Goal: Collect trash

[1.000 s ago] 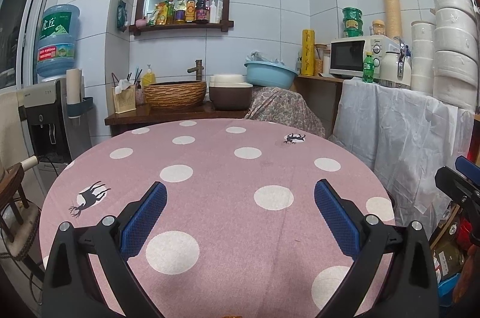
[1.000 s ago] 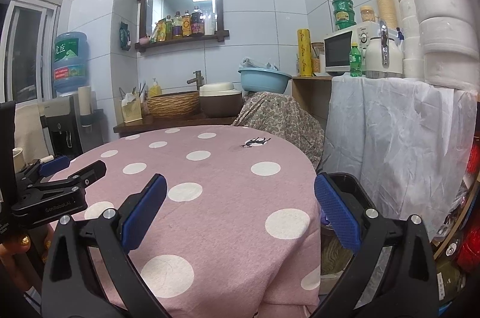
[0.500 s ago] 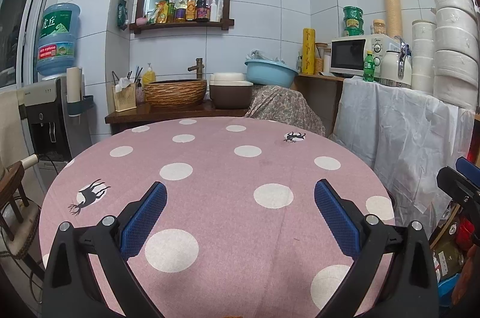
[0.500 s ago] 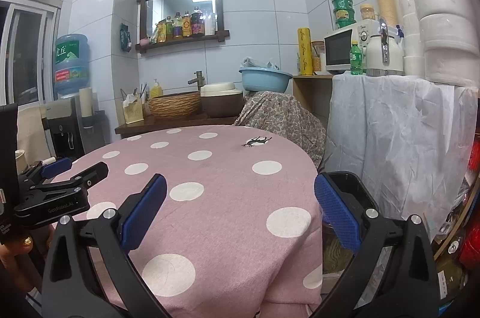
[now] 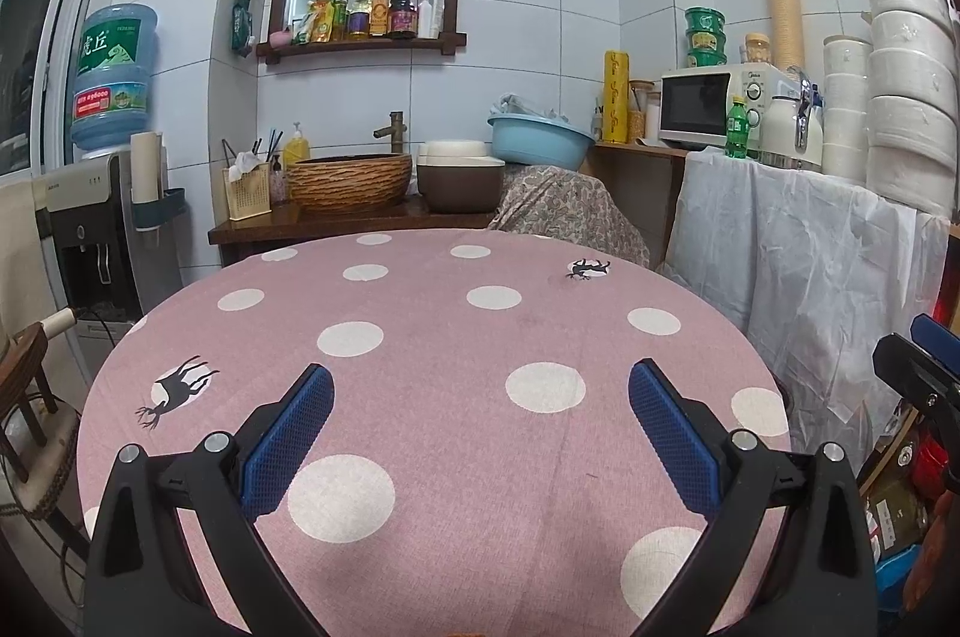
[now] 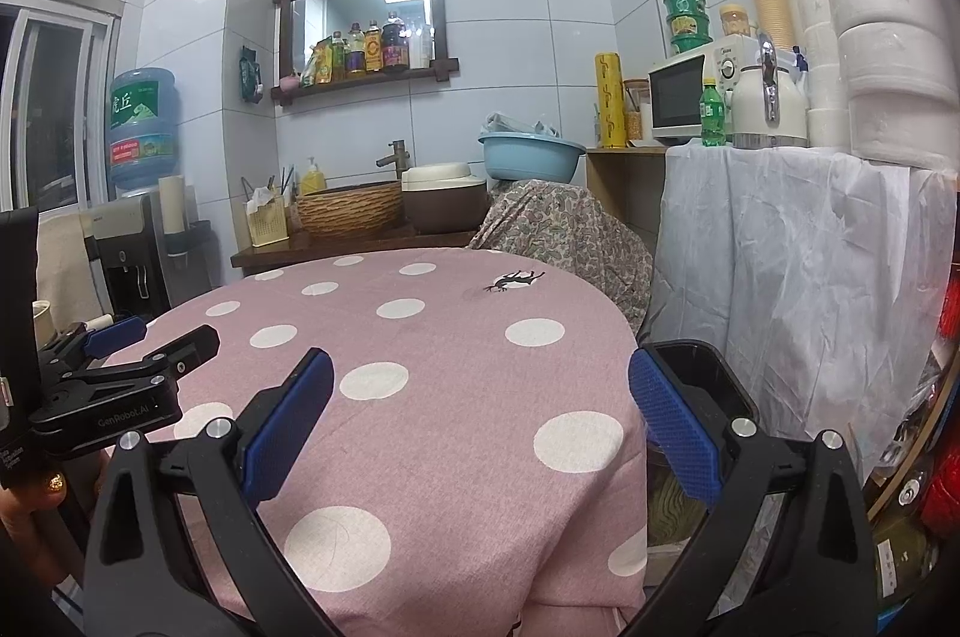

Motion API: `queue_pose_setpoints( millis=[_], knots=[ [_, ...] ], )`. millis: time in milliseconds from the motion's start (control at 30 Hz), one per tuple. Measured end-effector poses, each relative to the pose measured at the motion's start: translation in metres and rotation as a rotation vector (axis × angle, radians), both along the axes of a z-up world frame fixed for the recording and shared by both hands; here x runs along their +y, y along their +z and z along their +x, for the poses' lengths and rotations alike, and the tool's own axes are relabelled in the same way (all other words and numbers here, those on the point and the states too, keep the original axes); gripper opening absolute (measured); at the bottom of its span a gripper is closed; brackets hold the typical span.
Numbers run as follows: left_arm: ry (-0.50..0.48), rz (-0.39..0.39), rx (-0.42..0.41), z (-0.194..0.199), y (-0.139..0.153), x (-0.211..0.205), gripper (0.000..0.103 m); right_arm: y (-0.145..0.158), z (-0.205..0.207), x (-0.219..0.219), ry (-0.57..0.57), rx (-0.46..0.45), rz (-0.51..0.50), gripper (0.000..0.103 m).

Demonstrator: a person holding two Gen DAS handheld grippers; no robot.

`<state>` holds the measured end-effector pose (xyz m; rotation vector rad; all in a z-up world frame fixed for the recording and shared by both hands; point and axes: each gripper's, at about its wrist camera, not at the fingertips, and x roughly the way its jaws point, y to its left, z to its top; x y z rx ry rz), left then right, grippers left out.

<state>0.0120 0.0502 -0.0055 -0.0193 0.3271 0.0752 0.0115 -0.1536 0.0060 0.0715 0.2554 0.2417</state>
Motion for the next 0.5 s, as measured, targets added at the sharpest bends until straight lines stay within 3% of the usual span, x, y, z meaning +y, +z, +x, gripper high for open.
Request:
queue_pose_setpoints(
  millis=[500],
  knots=[
    [-0.003, 0.007, 0.01, 0.0031, -0.0024, -0.0007, 0.098, -0.0035, 0.0024, 0.0015, 0.0, 0.011, 0.007, 0.097]
  ],
)
